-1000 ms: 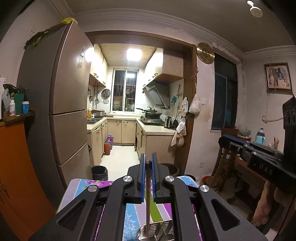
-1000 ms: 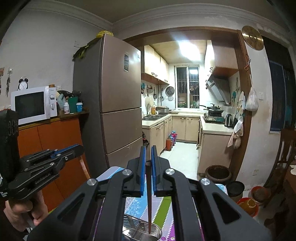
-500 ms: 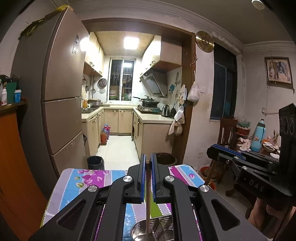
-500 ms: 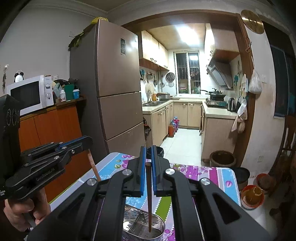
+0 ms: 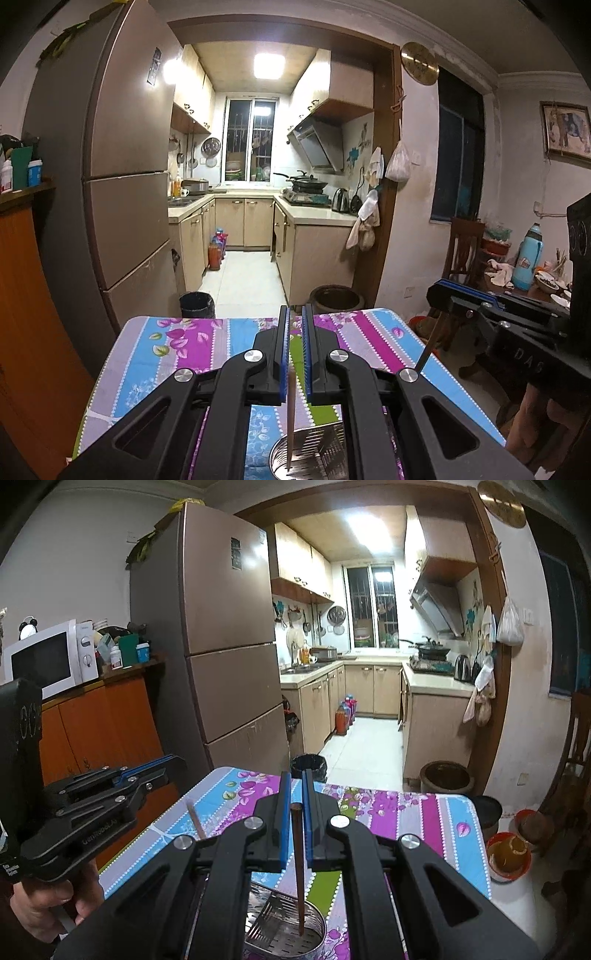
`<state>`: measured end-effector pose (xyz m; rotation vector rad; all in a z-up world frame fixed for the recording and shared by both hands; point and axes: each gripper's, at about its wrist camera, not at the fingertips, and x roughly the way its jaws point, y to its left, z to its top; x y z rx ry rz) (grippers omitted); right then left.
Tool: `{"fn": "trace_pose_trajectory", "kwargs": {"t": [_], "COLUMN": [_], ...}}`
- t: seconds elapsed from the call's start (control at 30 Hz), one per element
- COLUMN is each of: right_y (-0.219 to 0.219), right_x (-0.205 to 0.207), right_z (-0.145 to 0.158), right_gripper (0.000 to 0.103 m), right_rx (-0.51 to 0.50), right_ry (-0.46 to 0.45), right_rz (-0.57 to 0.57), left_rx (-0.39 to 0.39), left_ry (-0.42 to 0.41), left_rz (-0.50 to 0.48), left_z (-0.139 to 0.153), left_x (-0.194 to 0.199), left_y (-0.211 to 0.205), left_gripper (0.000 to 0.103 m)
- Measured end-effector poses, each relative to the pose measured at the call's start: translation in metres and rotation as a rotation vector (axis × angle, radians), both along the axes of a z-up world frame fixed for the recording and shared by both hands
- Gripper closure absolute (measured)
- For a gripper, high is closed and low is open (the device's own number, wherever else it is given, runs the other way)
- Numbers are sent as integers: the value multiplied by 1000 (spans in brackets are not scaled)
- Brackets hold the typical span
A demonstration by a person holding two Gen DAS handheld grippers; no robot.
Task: Organize utensils
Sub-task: 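Lower the left tool's chopstick into the holder and open it while the right tool releases its chopstick, then move both open tools back over the loose chopsticks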
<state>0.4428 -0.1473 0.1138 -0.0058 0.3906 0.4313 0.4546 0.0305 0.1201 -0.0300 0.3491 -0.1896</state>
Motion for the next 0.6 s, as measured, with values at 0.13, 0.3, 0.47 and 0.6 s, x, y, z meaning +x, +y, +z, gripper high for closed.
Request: {"fn": "trace_pose_trajectory", "kwargs": {"t": [0.13,0.3,0.47,0.6], "right_y": [-4,-13,-24,-34], "right_x": [4,0,-11,-39], "right_z": [-4,-4,3,15], "right_gripper": [95,66,58,52], "right_rx": [-5,16,30,20], "right_ry": [8,-5,-25,-63], "right_rz": [-20,-38,-53,-40], "left_rx": [-4,-7,-4,0], "left_ry": [7,4,6,-11], "left_rz": [14,32,48,54], "left_z": [-3,-5,-4,0], "left_x": [2,0,-5,-31], "left_y": [5,8,12,23], "left_gripper": [95,72,68,62]}}
